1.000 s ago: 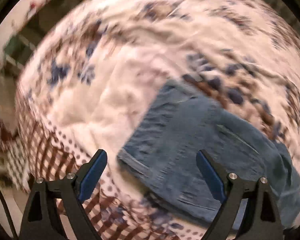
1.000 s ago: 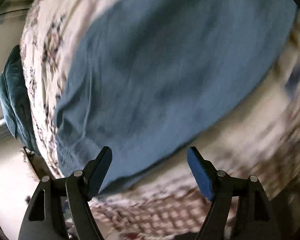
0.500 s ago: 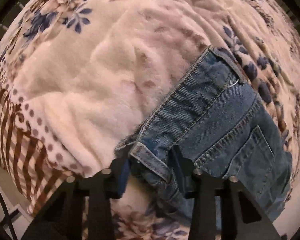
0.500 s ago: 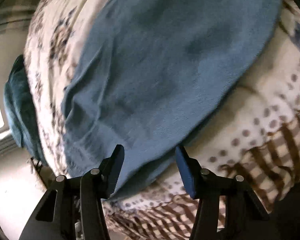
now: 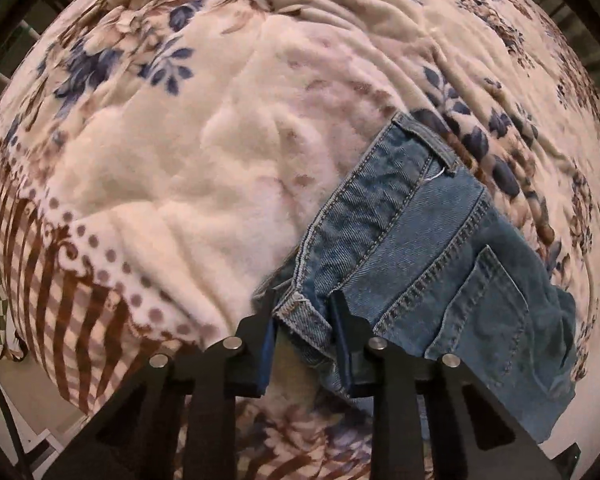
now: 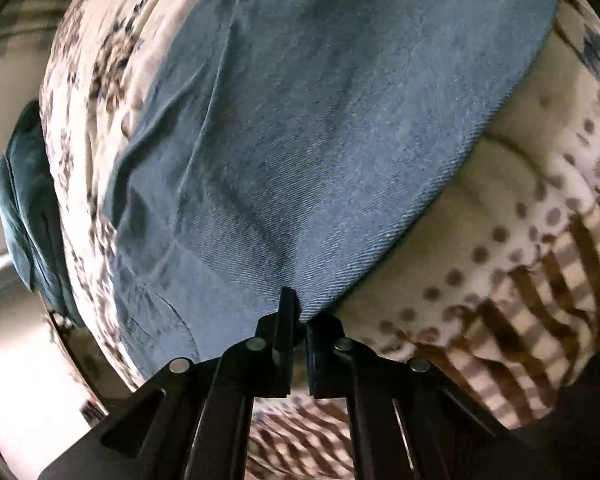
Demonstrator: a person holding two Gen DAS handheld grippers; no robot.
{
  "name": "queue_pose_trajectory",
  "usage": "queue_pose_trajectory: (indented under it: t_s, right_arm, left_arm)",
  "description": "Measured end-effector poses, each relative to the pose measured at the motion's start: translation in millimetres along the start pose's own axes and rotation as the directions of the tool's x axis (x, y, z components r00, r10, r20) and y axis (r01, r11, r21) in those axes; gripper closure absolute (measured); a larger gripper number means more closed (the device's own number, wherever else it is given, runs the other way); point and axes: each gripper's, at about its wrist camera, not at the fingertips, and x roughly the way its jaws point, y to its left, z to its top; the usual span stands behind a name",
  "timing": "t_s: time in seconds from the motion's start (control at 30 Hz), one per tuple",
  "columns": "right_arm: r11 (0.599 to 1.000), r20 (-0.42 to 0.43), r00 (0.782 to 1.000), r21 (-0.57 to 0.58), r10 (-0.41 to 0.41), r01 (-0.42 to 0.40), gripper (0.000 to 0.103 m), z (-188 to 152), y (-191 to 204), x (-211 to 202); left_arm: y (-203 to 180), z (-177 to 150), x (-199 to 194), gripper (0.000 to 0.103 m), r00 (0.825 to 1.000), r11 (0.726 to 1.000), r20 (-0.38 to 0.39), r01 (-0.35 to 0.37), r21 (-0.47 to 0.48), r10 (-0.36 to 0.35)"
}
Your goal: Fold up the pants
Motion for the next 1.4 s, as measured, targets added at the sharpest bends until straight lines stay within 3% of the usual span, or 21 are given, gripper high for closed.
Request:
queue_pose_trajectory:
  t_s: [0.17,0.2,0.27,0.33,0.37,0.4,0.5,0.57,0.67,0.73,0.8,0.87,0.93,0.97,1.03,1.13,1.2,1.3,1.33,1.37,1.4]
  right_arm:
    - [0.997,-0.055,0.996,-0.042,-0.074,0.072,0.096,13,-1,28]
    - [0.994,-0.071,0.994,-0.071,-0.088,0.083,0.094,16,4,29]
    - [0.983,-0.109,0.987,-0.152,-0.122,0.105,0.086,19,19,20]
    - [0.958,-0.118,0.980,-0.258,-0.160,0.125,0.052,18,39,2]
    - [0.948,-0.122,0.981,-0.299,-0.150,0.108,0.028,18,48,-7]
    - [0.937,-0.123,0.984,-0.339,-0.129,0.080,0.022,17,55,-15]
    - [0.850,-0.133,0.980,-0.524,-0.145,0.055,0.022,22,102,-30]
    - [0.810,-0.182,0.977,-0.586,-0.113,-0.016,0.022,38,141,-28]
    - [0.766,-0.311,0.950,-0.618,-0.033,-0.176,0.022,76,202,-6]
    - [0.744,-0.342,0.937,-0.643,-0.067,-0.182,0.022,98,231,19]
    - [0.755,-0.411,0.906,-0.625,-0.099,-0.201,0.024,118,249,49]
    - [0.767,-0.487,0.858,-0.609,-0.161,-0.201,0.029,125,254,80]
    - [0.783,-0.573,0.785,-0.591,-0.237,-0.195,0.035,121,252,108]
    - [0.789,-0.582,0.770,-0.589,-0.261,-0.177,0.047,120,250,117]
    - [0.778,-0.574,0.752,-0.614,-0.324,-0.133,0.081,116,246,129]
    - [0.838,-0.587,0.767,-0.531,-0.257,-0.126,0.086,124,236,121]
    - [0.860,-0.565,0.804,-0.489,-0.183,-0.148,0.087,138,236,103]
    - [0.887,-0.553,0.826,-0.431,-0.114,-0.167,0.088,154,234,92]
    - [0.895,-0.553,0.827,-0.412,-0.101,-0.167,0.088,157,229,93]
    - [0.912,-0.584,0.809,-0.364,-0.067,-0.187,0.087,159,226,99]
    - [0.937,-0.642,0.766,-0.276,-0.013,-0.215,0.087,164,218,107]
  left_arm:
    - [8,3,22,0.075,0.998,0.999,-0.056,-0.016,-0.029,0.014]
    - [3,5,19,0.074,0.998,1.000,-0.063,0.025,-0.013,-0.026]
    - [-7,2,1,0.067,1.000,1.000,-0.029,-0.012,0.021,0.012]
    - [-14,-9,-22,0.066,0.997,0.995,0.008,-0.076,0.072,0.076]
    - [-19,-11,-30,0.063,0.995,0.991,0.024,-0.104,0.090,0.102]
    - [-27,-15,-40,0.063,0.992,0.987,0.044,-0.119,0.110,0.115]
    - [-60,-21,-63,0.061,0.992,0.982,0.093,-0.104,0.157,0.090]
    - [-92,-18,-69,0.049,0.995,0.980,0.103,-0.029,0.195,0.009]
    - [-141,-9,-46,0.044,0.996,0.967,0.058,0.054,0.249,-0.071]
    - [-167,0,-25,0.044,0.996,0.958,0.035,0.067,0.280,-0.080]
    - [-191,12,-3,0.044,0.998,0.946,0.019,0.055,0.318,-0.064]
    - [-211,17,11,0.044,0.999,0.937,0.002,0.039,0.346,-0.042]
    - [-218,22,23,0.044,1.000,0.934,-0.022,0.024,0.357,-0.017]
    - [-219,24,26,0.044,0.999,0.935,-0.030,0.026,0.355,-0.017]
    - [-218,28,31,0.043,0.999,0.940,-0.049,0.038,0.339,-0.022]
    - [-216,32,32,0.043,0.997,0.944,-0.067,0.048,0.326,-0.027]
    - [-213,33,33,0.040,0.997,0.943,-0.074,0.057,0.329,-0.034]
    - [-205,33,30,0.033,0.996,0.941,-0.066,0.078,0.329,-0.059]
    - [-204,33,33,0.033,0.996,0.938,-0.070,0.068,0.340,-0.047]
    - [-203,33,37,0.033,0.996,0.936,-0.078,0.059,0.347,-0.034]
    - [-201,34,39,0.033,0.996,0.938,-0.086,0.061,0.342,-0.033]
